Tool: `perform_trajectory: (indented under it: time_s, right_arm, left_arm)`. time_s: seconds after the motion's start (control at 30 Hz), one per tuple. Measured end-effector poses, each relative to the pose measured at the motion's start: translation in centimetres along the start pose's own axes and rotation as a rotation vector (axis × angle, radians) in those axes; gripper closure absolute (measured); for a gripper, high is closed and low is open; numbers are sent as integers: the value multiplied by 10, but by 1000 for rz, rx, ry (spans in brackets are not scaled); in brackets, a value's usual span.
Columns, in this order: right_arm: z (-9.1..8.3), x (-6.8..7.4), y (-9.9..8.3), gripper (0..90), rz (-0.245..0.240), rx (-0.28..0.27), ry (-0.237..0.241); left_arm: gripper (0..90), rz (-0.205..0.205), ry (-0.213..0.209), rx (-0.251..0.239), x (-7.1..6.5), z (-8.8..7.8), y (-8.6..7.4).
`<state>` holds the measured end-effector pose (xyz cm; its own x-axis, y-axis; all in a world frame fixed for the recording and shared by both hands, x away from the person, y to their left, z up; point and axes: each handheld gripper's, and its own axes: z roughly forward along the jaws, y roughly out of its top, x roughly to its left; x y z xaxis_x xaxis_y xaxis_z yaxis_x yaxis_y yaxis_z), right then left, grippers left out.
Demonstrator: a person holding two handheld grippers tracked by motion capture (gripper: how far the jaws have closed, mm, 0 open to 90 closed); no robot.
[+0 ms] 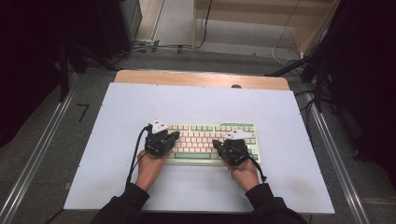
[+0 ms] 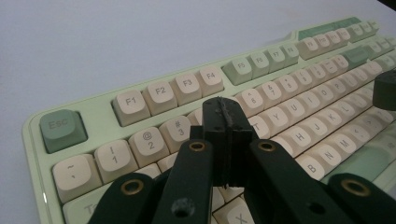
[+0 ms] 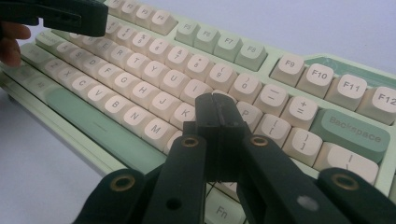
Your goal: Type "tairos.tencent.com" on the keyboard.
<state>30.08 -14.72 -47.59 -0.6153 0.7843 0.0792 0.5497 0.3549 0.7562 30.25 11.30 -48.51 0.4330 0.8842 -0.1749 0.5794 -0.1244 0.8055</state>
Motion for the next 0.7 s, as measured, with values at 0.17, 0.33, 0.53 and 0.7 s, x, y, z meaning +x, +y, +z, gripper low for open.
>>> perform_trajectory:
  time_s: [0.17, 0.33, 0.53, 0.7]
  right_arm:
    - [0, 0, 0, 875, 0, -2, 1]
    - [0, 0, 0, 875, -1, -1, 2]
    - [0, 0, 0, 875, -1, -1, 1]
    - [0, 1, 0, 875, -1, -2, 3]
  left_arm:
    - [900, -1, 9, 11, 2, 2, -2]
    - [900, -6, 10, 23, 3, 4, -5]
    - [900, -1, 5, 37, 3, 5, -5]
    - [900, 0, 2, 22, 2, 3, -4]
